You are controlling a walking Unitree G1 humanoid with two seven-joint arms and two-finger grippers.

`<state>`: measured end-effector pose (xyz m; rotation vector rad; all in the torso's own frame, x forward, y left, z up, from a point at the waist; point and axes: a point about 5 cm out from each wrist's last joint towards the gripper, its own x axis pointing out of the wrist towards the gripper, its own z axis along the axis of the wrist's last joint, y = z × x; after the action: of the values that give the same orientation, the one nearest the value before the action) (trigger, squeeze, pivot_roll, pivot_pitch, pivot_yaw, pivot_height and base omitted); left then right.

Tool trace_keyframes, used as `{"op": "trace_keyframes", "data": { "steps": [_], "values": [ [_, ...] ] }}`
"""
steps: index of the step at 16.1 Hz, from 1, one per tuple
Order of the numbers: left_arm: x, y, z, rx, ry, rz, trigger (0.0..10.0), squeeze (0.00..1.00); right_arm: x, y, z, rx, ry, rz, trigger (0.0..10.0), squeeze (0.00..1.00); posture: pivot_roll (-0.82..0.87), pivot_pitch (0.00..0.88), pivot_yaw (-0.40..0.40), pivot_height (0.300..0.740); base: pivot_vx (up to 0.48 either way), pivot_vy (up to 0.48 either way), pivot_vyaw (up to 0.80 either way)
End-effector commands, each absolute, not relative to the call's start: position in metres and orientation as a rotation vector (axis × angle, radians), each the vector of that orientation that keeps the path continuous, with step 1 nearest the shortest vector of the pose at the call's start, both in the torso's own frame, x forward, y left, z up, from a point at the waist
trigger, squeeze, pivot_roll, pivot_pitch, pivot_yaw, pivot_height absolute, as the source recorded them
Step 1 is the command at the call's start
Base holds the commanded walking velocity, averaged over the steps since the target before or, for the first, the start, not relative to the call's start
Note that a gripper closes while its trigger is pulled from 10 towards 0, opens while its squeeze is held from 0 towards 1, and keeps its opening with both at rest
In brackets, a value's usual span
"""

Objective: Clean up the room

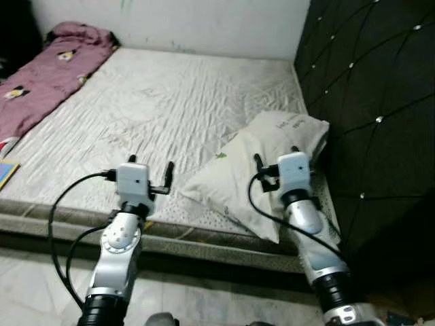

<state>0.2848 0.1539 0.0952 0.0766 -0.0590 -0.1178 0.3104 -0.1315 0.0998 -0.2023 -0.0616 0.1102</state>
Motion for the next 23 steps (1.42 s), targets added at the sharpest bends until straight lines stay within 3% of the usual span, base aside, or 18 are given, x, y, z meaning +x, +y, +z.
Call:
{"op": "trace_keyframes", "data": {
  "steps": [1,10,23],
  "values": [
    [0.286,0.1578,0.0982,0.087,-0.069,-0.115,10.0,0.0,0.3123,-0.1288,0.1036,-0.195,-0.073,0.118,10.0,0.0,0.08,0.0,-0.027,0.74,0.0,0.0,0.0],
    [0.285,0.1568,0.0989,0.08,-0.076,-0.139,10.0,0.0,0.312,-0.1276,0.1029,-0.19,-0.07,0.117,10.0,0.0,0.08,0.0,-0.024,0.74,0.0,0.0,-0.11],
    [0.2843,0.1554,0.0987,0.08,-0.075,-0.154,10.0,0.0,0.3115,-0.127,0.1031,-0.187,-0.072,0.119,10.0,0.0,0.08,0.0,-0.024,0.74,0.32,0.0,-0.03]
  ]
}}
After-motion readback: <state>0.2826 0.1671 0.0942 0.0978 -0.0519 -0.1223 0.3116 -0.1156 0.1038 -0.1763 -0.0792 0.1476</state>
